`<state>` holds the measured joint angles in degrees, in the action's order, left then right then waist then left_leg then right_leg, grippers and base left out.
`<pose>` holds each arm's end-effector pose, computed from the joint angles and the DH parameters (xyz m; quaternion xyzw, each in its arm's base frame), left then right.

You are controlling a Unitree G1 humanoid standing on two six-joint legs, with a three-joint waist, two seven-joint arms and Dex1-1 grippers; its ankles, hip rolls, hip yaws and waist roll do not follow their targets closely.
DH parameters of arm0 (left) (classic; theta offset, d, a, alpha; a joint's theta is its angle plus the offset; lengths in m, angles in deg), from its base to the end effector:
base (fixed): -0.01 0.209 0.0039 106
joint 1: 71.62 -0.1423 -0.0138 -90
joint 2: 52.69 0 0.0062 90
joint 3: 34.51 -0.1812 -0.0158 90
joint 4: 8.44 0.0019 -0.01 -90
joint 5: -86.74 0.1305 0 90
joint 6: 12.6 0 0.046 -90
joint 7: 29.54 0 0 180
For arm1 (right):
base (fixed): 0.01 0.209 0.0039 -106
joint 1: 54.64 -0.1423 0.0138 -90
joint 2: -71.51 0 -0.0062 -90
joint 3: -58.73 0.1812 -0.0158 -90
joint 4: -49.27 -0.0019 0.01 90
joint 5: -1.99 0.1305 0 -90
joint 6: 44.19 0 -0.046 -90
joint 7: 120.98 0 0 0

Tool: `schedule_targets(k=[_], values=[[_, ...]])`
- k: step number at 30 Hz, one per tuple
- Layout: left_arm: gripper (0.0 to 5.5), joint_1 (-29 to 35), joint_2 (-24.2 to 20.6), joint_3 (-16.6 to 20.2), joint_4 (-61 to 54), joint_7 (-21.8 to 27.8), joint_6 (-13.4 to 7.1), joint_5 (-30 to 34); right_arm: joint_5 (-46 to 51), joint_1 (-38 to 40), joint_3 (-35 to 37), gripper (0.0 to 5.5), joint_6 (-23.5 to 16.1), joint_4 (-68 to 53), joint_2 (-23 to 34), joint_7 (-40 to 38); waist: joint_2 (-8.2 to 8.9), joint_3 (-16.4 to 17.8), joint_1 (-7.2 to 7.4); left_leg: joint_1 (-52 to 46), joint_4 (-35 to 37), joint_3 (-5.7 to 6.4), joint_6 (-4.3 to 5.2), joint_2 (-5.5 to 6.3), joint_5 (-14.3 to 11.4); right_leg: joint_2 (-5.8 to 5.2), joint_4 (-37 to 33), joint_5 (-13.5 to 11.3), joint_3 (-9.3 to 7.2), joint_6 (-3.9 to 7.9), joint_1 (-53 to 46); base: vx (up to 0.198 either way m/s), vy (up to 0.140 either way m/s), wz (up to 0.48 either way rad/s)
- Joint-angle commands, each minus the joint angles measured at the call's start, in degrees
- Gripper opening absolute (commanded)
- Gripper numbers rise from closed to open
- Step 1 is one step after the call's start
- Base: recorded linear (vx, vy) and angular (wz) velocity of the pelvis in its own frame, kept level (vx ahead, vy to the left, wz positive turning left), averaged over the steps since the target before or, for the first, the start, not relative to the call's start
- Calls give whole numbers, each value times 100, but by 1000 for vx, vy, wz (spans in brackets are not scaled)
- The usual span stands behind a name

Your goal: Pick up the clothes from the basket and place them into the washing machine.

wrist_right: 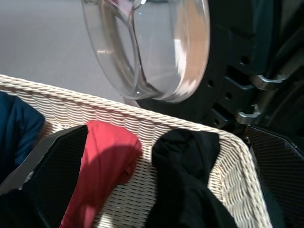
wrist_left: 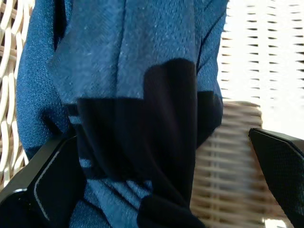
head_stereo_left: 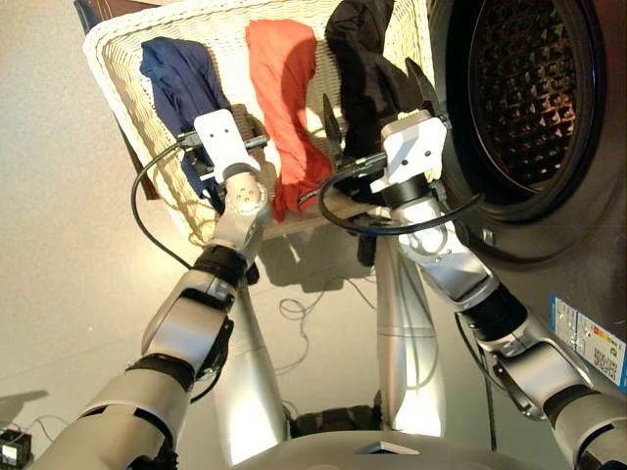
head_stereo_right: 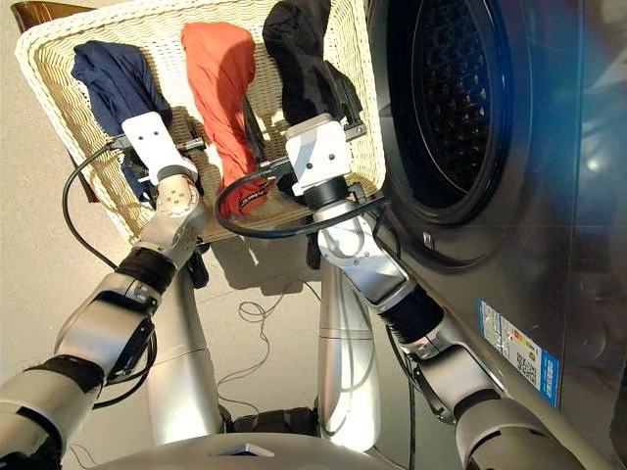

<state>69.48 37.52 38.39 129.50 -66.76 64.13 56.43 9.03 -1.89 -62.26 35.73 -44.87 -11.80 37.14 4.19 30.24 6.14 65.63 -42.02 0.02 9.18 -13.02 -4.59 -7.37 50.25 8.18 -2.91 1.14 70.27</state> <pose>0.3382 0.1395 0.1406 -0.0549 -0.0890 0.2221 0.9694 0.2528 -0.0850 0.1772 -0.1038 -0.3749 0.1463 0.9096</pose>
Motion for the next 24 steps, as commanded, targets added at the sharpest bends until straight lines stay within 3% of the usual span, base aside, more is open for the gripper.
schedule_targets(k=[1, 2, 11, 16, 20, 21, 23, 24], values=[[19, -363, -197, 444, 1003, -15, 358, -761, 63, -68, 58, 550, -208, -685, -94, -34, 70, -44, -23, 107, -781, 61, -214, 17, -845, -146, 112, 474, 222, 646, 5, 0, 0, 0], [0, -345, -201, 445, 1028, 1, 359, -791, 102, -78, 51, 550, -214, -692, -94, -26, 72, -44, -24, 116, -780, 59, -210, 17, -841, -139, 112, 474, 220, 646, 11, 0, 0, 0], [0, -409, -204, 355, 640, -2, 230, -777, 218, -29, 88, 550, -204, -664, 70, 9, 13, -44, -63, 104, -629, 53, -104, 27, -713, -174, -12, 378, 182, 611, -23, 0, 0, 0], [0, -1210, -213, 326, -1093, -131, -162, -771, -66, 120, 342, 550, 79, -270, 200, -260, -137, -44, -199, -11, -9, -72, -13, 20, -428, -225, -618, 61, 162, 593, -157, 0, 0, 0], [0, -1970, -271, 478, -2124, -79, -145, -505, -307, 276, 722, 550, 194, -113, 285, -435, -214, -44, -276, -143, 403, -152, 13, 35, -233, -216, -1034, -141, 179, 626, -267, -25, 3, 21], [0, -2107, -339, 492, -2456, -48, -133, -311, -411, 243, 869, 550, 193, -61, 323, -515, -240, -44, -285, -36, 576, -194, -11, 58, 25, -213, -1232, -399, 195, 615, -170, -99, 14, 99], [0, -2428, -492, 517, -3014, -11, -106, 170, -404, 290, 1036, 550, 152, 45, 344, -569, -267, -44, -320, -169, 778, -266, -3, 38, 95, -228, -1454, -489, 185, 653, -283, 6, 5, 79], [0, -2503, -482, 502, -3024, -16, -94, 176, -401, 352, 1015, 550, 152, 54, 330, -568, -269, -44, -333, -341, 727, -265, 28, 16, -111, -226, -1371, -286, 169, 675, -438, 104, 16, 16]])
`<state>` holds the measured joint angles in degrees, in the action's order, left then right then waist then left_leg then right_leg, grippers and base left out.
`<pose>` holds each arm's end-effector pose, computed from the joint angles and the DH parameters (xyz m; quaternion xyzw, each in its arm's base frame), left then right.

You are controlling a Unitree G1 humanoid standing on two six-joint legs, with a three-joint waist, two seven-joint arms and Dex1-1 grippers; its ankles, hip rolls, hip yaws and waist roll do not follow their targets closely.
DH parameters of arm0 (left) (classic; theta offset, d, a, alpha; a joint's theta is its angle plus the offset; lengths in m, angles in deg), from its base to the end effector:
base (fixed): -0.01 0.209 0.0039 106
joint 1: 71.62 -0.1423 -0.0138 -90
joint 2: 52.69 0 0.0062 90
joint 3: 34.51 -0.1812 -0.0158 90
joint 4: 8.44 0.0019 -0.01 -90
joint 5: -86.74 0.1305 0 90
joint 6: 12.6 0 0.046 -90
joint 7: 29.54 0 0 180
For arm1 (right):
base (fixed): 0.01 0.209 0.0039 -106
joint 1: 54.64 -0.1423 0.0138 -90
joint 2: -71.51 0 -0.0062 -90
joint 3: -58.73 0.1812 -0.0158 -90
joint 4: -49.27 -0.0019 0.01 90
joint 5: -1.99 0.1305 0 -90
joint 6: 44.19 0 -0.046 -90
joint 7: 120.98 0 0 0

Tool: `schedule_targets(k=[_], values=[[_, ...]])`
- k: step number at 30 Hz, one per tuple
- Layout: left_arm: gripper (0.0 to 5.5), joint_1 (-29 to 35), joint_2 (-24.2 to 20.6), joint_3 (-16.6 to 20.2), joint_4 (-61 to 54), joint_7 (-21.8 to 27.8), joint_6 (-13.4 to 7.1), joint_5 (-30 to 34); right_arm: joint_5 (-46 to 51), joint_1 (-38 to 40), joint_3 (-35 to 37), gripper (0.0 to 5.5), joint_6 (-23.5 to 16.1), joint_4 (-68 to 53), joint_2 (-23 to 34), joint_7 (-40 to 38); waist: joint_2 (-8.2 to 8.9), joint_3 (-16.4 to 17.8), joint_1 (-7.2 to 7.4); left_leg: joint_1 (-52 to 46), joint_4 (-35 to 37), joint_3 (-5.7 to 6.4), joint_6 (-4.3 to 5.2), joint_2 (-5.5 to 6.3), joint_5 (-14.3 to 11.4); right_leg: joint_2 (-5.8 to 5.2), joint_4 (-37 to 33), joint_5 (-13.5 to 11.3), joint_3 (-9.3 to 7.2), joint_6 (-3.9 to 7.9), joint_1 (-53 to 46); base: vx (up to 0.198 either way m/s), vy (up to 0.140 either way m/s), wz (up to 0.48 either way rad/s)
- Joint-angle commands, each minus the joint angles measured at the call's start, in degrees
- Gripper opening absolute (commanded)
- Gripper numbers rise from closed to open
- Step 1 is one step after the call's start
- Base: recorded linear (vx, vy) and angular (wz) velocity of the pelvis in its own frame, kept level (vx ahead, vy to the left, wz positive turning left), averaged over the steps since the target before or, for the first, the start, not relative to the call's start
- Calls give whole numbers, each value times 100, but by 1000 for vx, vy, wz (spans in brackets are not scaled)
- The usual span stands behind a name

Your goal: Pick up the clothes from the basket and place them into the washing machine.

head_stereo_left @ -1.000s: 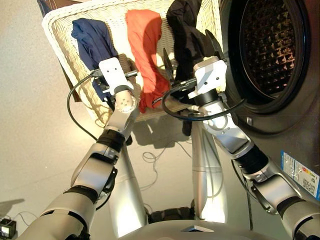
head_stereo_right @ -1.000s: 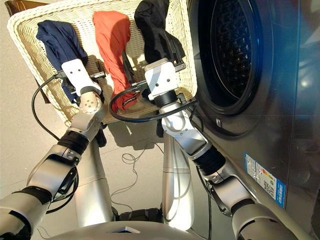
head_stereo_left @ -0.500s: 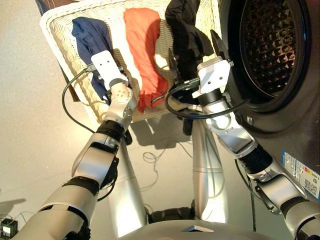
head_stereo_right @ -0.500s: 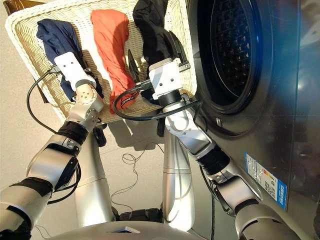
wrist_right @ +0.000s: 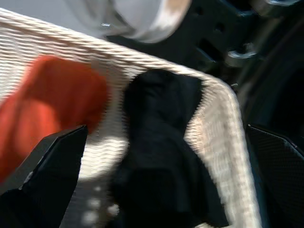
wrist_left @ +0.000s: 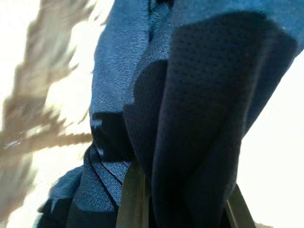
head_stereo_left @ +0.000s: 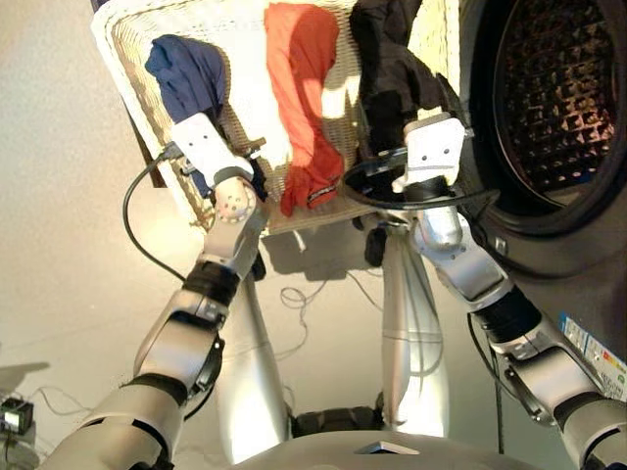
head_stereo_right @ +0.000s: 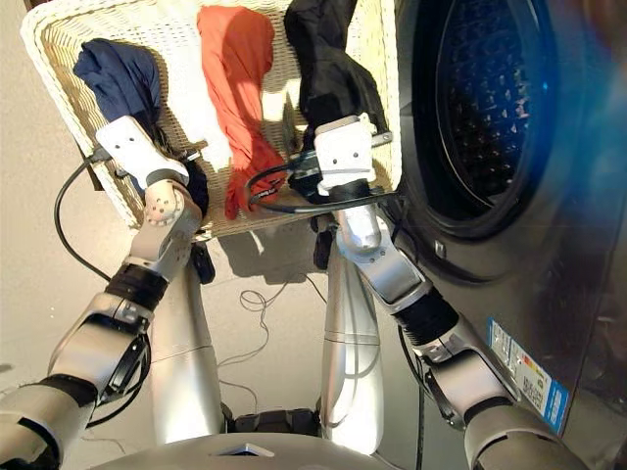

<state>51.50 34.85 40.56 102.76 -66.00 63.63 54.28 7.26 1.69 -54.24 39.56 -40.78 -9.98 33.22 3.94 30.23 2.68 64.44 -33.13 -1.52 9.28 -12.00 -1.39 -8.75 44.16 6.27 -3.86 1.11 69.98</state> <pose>0.2925 0.1495 0.1245 -0.1277 -0.1326 0.1822 0.9659 0.2670 -0.1204 0.1663 -0.1338 -0.3215 0.0185 0.9372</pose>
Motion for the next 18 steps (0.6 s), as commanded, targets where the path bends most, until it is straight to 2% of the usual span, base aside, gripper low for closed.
schedule_targets(k=[1, 2, 4, 5, 6, 12, 14, 18], values=[[0, -870, -281, 304, -604, -60, -71, 612, -155, 30, 309, 550, -275, -320, 134, -208, -256, -44, -7, -309, -38, -155, 7, -85, -379, -81, -887, -158, 269, 709, -473, 109, 28, 17], [0, -1140, -360, 285, -997, 108, -128, 857, -96, 110, 392, 550, -323, -287, 148, -140, -254, -44, -37, -468, 128, -229, 3, -79, -330, -84, -1063, -219, 262, 738, -619, 0, 0, 0], [0, -1314, -455, 308, -1422, 343, -204, 1031, 62, 211, 384, 550, -380, -264, 259, 187, -254, -44, -57, -648, 259, -271, -1, -51, -292, -94, -1171, -262, 259, 766, -781, 0, 0, 0], [0, -1390, -513, 272, -1636, 529, -229, 1053, 481, 322, 314, 550, -435, -280, 355, 534, -251, -44, -63, -762, 338, -269, 8, -32, -255, -102, -1258, -284, 265, 766, -917, -86, -48, -71], [0, -1375, -627, 259, -1978, 782, -310, 1071, 944, 413, 277, 550, -518, -344, 472, 849, -248, -44, -66, -758, 486, -289, -18, 6, -28, -112, -1414, -516, 279, 755, -913, -78, -36, -51], [0, -1802, -1197, 137, -3022, 1859, -573, 593, 2489, 610, -19, 550, -640, -1069, 1350, 2116, -218, -44, -82, -1627, 826, -451, 10, 99, 21, -197, -1819, -666, 286, 809, -1749, -12, -3, 1], [0, -1832, -1296, 105, -3215, 2046, -607, 529, 2655, 634, -90, 550, -602, -1094, 1478, 2263, -225, -44, -93, -1840, 937, -470, 4, 134, 41, -224, -1937, -690, 266, 824, -1972, 0, 0, 0], [0, -1650, -1557, 28, -3616, 2482, -752, 407, 2839, 367, -317, 550, -446, -1119, 1662, 2427, -226, -44, -98, -2540, 1277, -594, 2, 225, 91, -302, -2327, -819, 265, 900, -2679, 42, 38, -2]])
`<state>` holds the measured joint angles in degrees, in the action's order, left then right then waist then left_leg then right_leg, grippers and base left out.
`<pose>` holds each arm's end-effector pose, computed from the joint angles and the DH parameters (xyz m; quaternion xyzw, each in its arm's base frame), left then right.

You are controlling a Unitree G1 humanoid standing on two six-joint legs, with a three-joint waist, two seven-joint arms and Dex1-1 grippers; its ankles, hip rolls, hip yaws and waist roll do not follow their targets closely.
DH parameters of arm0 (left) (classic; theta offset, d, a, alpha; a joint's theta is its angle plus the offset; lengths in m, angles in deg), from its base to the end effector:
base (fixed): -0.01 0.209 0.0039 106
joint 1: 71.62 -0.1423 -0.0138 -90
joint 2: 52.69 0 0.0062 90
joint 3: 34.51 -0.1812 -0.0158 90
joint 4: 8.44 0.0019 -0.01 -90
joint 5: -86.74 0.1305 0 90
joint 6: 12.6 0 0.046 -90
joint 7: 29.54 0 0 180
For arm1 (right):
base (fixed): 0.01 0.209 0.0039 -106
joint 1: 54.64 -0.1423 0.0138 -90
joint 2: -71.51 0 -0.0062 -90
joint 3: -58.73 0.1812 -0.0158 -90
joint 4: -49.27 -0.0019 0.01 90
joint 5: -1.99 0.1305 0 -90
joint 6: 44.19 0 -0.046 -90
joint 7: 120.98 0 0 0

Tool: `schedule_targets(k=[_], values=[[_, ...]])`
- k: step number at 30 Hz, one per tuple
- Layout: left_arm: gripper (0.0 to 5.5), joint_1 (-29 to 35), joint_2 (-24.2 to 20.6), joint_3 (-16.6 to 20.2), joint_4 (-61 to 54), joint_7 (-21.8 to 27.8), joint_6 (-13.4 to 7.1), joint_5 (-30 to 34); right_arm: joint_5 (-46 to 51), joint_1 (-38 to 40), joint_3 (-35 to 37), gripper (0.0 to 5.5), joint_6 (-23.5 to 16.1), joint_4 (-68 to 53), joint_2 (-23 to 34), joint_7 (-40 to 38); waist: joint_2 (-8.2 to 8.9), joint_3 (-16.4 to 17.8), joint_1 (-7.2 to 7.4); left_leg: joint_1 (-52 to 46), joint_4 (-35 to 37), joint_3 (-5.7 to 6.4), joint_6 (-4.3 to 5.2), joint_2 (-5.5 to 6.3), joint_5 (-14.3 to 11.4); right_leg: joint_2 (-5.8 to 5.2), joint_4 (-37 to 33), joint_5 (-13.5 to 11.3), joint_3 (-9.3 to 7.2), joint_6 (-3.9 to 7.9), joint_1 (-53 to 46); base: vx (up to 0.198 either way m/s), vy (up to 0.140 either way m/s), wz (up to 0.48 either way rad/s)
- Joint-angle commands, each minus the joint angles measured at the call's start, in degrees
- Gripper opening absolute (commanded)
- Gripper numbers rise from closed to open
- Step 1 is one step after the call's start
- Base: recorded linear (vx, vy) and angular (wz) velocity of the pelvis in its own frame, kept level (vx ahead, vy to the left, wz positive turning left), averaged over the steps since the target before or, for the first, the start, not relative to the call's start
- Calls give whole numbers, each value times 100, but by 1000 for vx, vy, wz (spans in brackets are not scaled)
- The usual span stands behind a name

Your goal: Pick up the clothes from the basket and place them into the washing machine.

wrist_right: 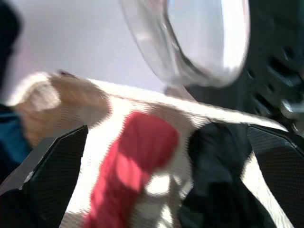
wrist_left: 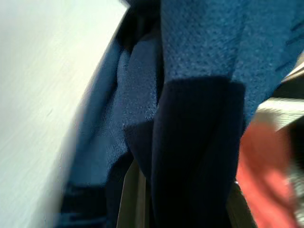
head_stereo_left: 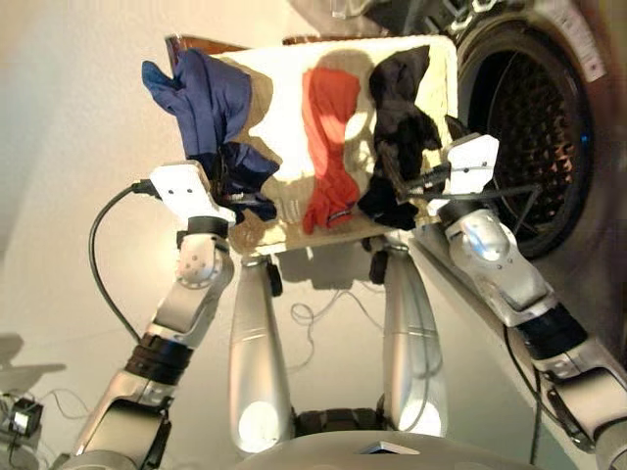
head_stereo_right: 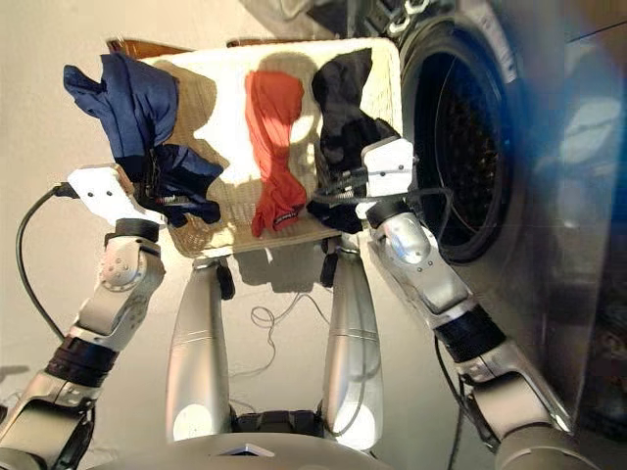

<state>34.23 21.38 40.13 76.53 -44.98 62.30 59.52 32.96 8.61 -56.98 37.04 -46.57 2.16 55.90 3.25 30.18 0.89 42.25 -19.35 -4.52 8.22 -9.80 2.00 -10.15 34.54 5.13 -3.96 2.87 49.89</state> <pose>0.2320 0.1807 0.1305 -0.0004 -0.2344 -0.0449 0.9711 0.2480 -0.1553 0.1536 -0.0624 -0.2127 0.2408 0.9449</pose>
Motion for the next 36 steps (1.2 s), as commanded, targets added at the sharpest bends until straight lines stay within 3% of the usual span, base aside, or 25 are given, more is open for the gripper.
schedule_targets(k=[1, 7, 11, 17, 25, 32, 36], values=[[0, 108, -174, 63, -1166, 541, -692, -265, 275, -390, -55, 550, -261, -640, 402, 322, -158, -38, 86, -631, 83, -337, 90, 63, -222, -192, -1579, -781, 269, 759, -981, 0, 0, 0], [0, 281, -106, -134, -1527, 1040, -665, -549, -279, -616, -133, 550, -91, -606, 418, 453, -157, -38, 80, -1336, 452, -430, 56, 201, -123, -297, -2030, -954, 233, 833, -1725, 9, 6, -1], [0, 400, -165, -348, -1675, 1302, -603, -790, -446, -940, -399, 550, -14, -708, 438, 677, -133, -38, 73, -1558, 457, -429, 39, 195, -132, -302, -2080, -945, 248, 838, -1964, 0, 0, 0], [0, 648, -431, -638, -2051, 1519, -605, -1028, -447, -2043, -1134, 550, 156, -440, 291, 807, -141, -38, 2, -1626, 382, -472, -45, 178, -179, -266, -2026, -942, 355, 830, -1965, 0, 0, 0], [0, 961, -542, -1009, -2145, 1547, -512, -1143, -805, -3017, -1729, 550, 303, 38, -283, 833, -272, -38, -63, -1472, 295, -503, -49, 183, -176, -297, -1969, -949, 439, 821, -1775, 0, 0, 0], [0, 1160, -378, -1139, -2040, 1626, -447, -1177, -1393, -3289, -2006, 550, 494, 631, -1004, 1033, -371, -38, -92, -1368, 280, -516, -36, 163, -132, -315, -2013, -975, 427, 810, -1707, 0, 0, 0], [0, 1339, -209, -1278, -1899, 1757, -421, -1242, -1429, -3269, -2043, 550, 551, 1116, -1287, 1031, -407, -38, -82, -1422, 370, -527, -7, 242, -99, -369, -2263, -1095, 453, 846, -1847, 0, 0, 0]])
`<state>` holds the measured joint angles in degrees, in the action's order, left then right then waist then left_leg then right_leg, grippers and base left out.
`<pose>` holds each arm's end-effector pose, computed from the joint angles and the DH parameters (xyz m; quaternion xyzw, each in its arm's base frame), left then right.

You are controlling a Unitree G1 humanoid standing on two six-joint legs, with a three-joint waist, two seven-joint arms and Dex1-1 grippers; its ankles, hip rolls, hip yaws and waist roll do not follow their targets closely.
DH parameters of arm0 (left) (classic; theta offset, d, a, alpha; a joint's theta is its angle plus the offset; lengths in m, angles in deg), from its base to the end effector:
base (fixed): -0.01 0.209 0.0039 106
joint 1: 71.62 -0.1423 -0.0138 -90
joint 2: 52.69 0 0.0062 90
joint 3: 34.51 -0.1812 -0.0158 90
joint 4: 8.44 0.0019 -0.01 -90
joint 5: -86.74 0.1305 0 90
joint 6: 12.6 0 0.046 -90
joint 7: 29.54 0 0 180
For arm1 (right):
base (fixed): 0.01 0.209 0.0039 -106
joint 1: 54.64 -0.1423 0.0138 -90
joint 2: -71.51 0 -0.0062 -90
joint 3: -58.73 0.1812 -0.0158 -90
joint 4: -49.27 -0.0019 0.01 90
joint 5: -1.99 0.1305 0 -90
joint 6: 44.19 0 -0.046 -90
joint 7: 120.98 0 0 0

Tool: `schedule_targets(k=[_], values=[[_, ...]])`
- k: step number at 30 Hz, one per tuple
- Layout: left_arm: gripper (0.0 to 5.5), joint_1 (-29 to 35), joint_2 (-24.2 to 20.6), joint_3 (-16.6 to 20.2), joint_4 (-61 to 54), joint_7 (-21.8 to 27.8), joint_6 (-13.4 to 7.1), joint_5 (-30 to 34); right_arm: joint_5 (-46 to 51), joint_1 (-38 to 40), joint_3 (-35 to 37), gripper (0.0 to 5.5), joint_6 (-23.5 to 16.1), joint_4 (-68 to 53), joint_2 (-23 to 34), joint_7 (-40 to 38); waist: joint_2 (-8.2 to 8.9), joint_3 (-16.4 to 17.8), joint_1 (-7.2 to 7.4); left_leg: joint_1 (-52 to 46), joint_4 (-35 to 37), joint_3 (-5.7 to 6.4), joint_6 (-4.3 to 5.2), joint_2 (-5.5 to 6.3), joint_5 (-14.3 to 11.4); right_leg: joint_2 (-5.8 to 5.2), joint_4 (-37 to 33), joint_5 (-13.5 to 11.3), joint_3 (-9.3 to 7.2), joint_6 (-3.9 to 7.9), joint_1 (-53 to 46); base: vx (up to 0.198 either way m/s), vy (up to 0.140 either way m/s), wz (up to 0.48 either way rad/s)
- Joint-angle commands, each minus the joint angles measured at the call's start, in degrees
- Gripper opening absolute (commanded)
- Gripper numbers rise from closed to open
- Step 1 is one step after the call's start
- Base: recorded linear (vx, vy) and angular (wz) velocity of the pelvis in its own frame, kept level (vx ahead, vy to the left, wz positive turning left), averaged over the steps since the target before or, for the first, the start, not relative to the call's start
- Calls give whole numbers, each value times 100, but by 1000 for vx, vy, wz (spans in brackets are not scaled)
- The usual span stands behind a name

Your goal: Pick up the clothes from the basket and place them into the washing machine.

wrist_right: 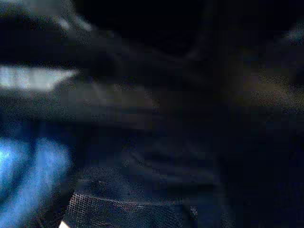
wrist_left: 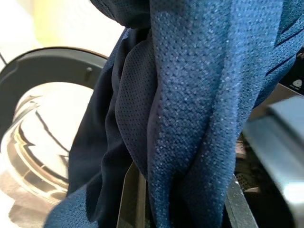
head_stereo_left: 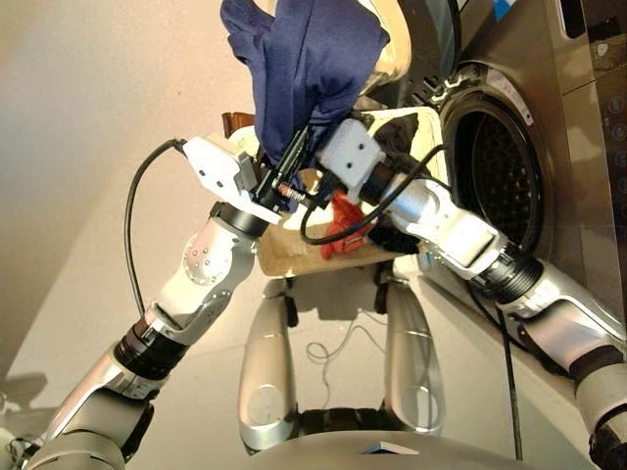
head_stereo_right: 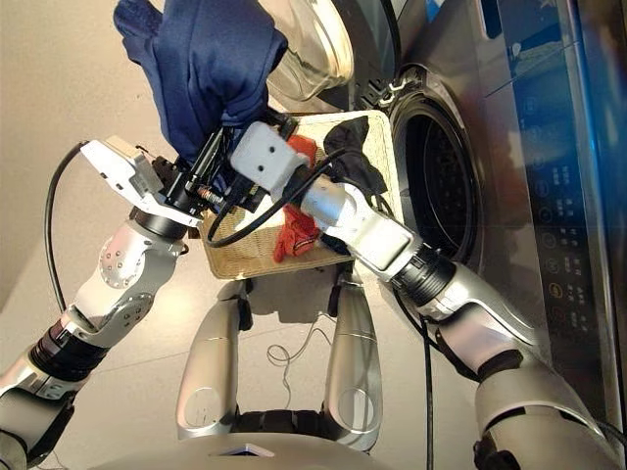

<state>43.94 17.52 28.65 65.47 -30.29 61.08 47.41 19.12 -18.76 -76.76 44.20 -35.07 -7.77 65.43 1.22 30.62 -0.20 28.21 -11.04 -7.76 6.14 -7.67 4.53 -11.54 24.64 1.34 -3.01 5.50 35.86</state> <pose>0.2256 0.1389 0.1727 -0.0512 -0.2991 -0.3210 0.8972 0.2787 -0.0616 0.1935 -0.2668 -0.2442 0.4274 0.8285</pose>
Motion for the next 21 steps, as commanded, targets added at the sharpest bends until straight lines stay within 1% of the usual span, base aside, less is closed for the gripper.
schedule_targets(k=[1, 3, 4, 5, 7, 8, 13, 14, 15, 16, 18, 19, 20, 21], values=[[0, 410, 207, -149, -785, 299, -306, -29, 30, -523, -87, 550, -158, 60, -385, 94, -205, -83, 15, -54, -426, -214, 194, 37, -337, -242, -1343, -739, 346, 585, -495, 0, 0, 0], [0, 570, 217, -177, -798, 296, -314, -32, 192, -510, -163, 550, -130, 271, -601, 138, -189, -83, -24, -74, -427, -206, 187, 51, -315, -239, -1357, -757, 342, 582, -528, 0, 0, 0], [0, 614, 188, -176, -797, 291, -327, -20, 164, -508, -210, 550, -108, 330, -638, 177, -167, -83, -42, -80, -427, -205, 185, 44, -312, -230, -1334, -747, 345, 580, -531, 0, 0, 0], [0, 630, 169, -174, -838, 301, -332, -7, -59, -505, -289, 550, -46, 337, -652, 286, -145, -83, -56, -76, -436, -204, 190, 22, -311, -219, -1325, -731, 341, 565, -535, 0, 0, 0], [0, 658, 192, -198, -832, 287, -333, 35, -135, -499, -304, 550, -33, 395, -688, 304, -140, -83, -58, -52, -461, -193, 198, 1, -315, -216, -1323, -726, 331, 560, -535, 0, 0, 0], [0, 680, 216, -183, -819, 265, -334, 104, -136, -478, -286, 550, -17, 471, -752, 324, -143, -83, -55, -36, -465, -198, 217, -10, -310, -222, -1337, -729, 313, 562, -535, 0, 0, 0], [0, 658, 271, -128, -815, 214, -336, 212, -222, -413, -279, 550, 20, 503, -830, 370, -149, -83, -42, -10, -438, -193, 245, -23, -291, -236, -1362, -728, 293, 557, -517, 0, 0, 0], [0, 638, 284, -106, -804, 192, -332, 238, -243, -401, -241, 412, 12, 505, -821, 350, -152, -83, -38, 0, -444, -191, 248, -29, -289, -233, -1358, -723, 292, 555, -516, 0, 0, 0], [0, 624, 285, -98, -802, 182, -326, 256, -254, -388, -225, 149, 12, 486, -804, 341, -152, -83, -41, -2, -441, -187, 247, -32, -289, -228, -1350, -716, 292, 551, -515, 0, 0, 0], [0, 684, 320, -122, -747, 127, -319, 305, -264, -348, -210, 0, -23, 430, -773, 308, -145, -83, -26, -1, -446, -194, 250, -50, -291, -224, -1335, -707, 292, 542, -511, 0, 0, 0], [0, 743, 356, -148, -709, 96, -325, 331, -243, -332, -191, 0, -30, 369, -738, 306, -147, -83, -20, 4, -452, -194, 248, -57, -297, -221, -1333, -702, 298, 537, -509, 0, 0, 0], [0, 798, 383, -131, -659, 48, -320, 409, -160, -263, -61, 0, -100, 250, -632, 243, -139, -83, 17, 5, -464, -187, 245, -58, -313, -221, -1323, -696, 315, 544, -491, 0, 0, 0], [0, 806, 389, -140, -655, 44, -321, 412, -158, -257, -55, 0, -96, 239, -620, 244, -142, -83, 11, 8, -468, -186, 244, -57, -314, -222, -1320, -695, 315, 544, -489, 0, 0, 0], [0, 952, 449, -199, -547, -17, -336, 504, -92, -159, 81, 0, -194, 220, -533, 113, -156, -83, 62, 23, -488, -186, 258, -41, -327, -233, -1315, -711, 337, 565, -477, 0, 0, 0]])
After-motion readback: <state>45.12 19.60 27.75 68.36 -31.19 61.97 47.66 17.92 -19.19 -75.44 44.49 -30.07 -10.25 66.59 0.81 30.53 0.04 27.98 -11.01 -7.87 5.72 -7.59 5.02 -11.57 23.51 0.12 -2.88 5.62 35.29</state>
